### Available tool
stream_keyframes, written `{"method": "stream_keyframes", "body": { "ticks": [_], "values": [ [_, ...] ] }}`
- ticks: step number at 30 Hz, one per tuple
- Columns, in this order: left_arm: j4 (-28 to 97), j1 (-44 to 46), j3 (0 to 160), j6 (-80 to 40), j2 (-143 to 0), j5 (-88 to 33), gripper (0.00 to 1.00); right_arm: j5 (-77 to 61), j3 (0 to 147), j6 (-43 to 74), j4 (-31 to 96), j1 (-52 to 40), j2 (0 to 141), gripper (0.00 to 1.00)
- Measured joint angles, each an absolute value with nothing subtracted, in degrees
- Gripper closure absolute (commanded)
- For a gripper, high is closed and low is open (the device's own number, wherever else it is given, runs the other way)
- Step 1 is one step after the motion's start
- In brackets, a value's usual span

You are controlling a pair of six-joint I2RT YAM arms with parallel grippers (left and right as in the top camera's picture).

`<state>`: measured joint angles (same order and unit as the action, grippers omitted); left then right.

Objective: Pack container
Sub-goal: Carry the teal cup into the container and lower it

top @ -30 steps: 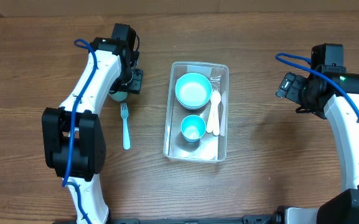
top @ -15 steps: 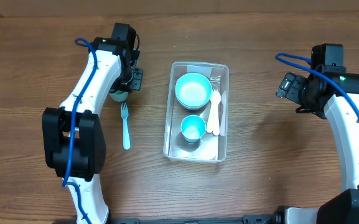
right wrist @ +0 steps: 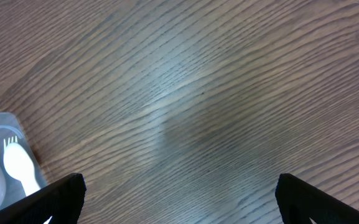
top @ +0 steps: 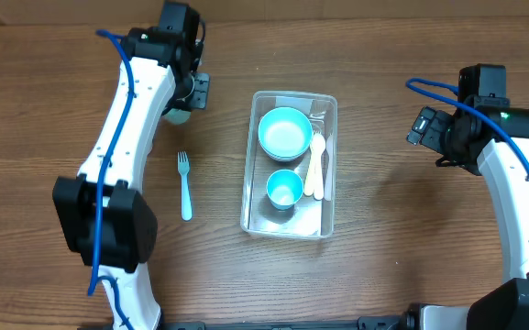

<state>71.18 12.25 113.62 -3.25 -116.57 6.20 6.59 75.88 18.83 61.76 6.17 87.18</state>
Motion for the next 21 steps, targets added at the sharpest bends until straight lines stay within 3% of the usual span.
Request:
{"method": "stream_keyframes", "body": {
  "ticks": [13,21],
  "values": [
    [77.41,36.86,116.62,-11.77,-105.12,4.01,0.96,6.61,75.88,18.83,61.76,6.17,87.18,0.00],
    [78.89,44.51,115.33,-16.62,-105.75,2.15,0.96,6.59,75.88,18.83,61.76,6.17,87.18,0.00]
  ]
}}
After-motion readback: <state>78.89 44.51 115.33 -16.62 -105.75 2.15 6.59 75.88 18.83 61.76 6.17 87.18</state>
